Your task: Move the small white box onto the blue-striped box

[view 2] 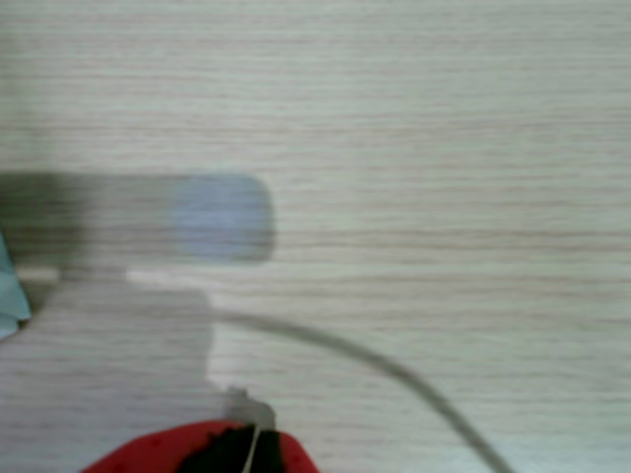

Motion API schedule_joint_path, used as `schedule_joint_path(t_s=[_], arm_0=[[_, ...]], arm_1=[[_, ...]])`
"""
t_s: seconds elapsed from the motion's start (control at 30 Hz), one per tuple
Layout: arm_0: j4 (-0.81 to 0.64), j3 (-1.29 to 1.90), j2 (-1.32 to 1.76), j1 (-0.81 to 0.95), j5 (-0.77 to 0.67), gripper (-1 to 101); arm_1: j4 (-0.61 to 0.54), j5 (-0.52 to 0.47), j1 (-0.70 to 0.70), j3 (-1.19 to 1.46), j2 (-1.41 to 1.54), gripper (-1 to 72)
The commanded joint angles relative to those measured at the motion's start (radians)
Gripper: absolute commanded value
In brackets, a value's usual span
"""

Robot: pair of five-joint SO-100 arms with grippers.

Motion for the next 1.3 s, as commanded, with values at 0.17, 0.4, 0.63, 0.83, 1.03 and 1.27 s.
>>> schedule_joint_path(t_s=[0.17, 0.4, 0.63, 0.83, 1.03, 1.27], arm_0=[[0.014, -0.018, -0.015, 0.051, 0.1, 0], [0.014, -0.018, -0.014, 0.049, 0.1, 0], [0.006, -0.018, -0.009, 0.057, 0.067, 0], [-0.043, -0.018, -0.014, 0.066, -0.043, 0], [-0.041, -0.018, 0.034, 0.106, -0.133, 0], [-0.023, -0.018, 0.034, 0.11, -0.146, 0]], arm_1=[[0.0, -0.044, 0.071, -0.011, 0.0, 0.2], [-0.014, 0.075, 0.08, -0.172, 0.025, 0.5], [0.207, 0.291, -0.284, -0.91, -0.328, 3.5], [0.347, 0.265, -0.762, -1.339, -0.793, 18.9], [0.394, -0.028, -1.023, -1.434, -1.019, 31.0], [0.399, -0.285, -1.144, -1.582, -1.39, 37.7]])
